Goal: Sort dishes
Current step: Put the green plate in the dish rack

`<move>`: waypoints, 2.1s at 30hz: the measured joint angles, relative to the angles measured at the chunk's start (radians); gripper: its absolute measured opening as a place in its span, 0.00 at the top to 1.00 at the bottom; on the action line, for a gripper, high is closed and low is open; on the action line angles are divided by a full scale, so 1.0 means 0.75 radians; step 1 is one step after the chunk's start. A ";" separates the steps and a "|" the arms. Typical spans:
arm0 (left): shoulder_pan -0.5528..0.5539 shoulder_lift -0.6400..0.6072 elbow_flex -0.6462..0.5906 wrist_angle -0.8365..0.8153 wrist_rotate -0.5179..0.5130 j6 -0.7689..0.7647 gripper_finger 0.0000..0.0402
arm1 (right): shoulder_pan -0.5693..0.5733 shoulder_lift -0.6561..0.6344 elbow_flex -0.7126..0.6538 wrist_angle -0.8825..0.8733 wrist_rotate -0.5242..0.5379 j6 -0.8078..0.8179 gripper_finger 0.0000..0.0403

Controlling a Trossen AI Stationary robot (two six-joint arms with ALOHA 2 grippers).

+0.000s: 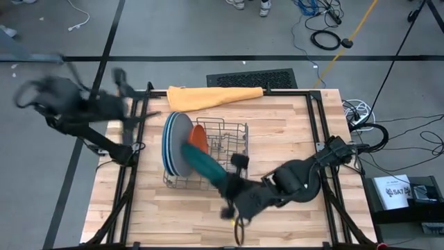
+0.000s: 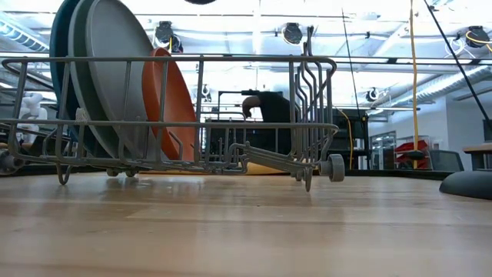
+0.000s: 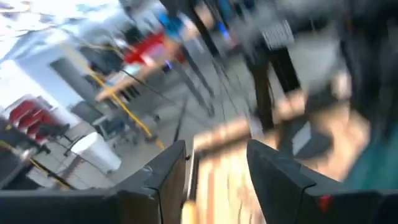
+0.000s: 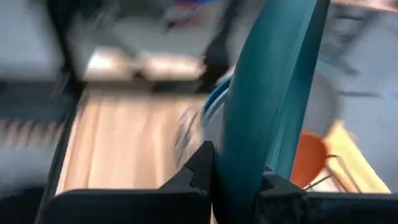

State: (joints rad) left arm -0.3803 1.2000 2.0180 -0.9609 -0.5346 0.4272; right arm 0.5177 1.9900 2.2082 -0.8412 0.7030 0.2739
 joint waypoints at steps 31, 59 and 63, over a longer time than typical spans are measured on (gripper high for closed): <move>-0.002 -0.222 -0.005 0.071 0.293 -0.212 0.57 | -0.223 0.431 0.004 -0.034 0.508 1.414 0.95; -0.002 -0.222 -0.005 0.035 0.340 -0.203 0.57 | -0.310 0.487 0.004 -0.079 0.134 1.324 0.55; -0.002 -0.222 -0.005 0.035 0.340 -0.203 0.57 | -0.305 0.477 0.004 -0.071 0.135 1.266 0.41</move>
State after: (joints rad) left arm -0.3817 1.0332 2.0140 -0.9348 -0.2798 0.2749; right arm 0.2887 2.3475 2.2109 -0.8947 0.8045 1.2236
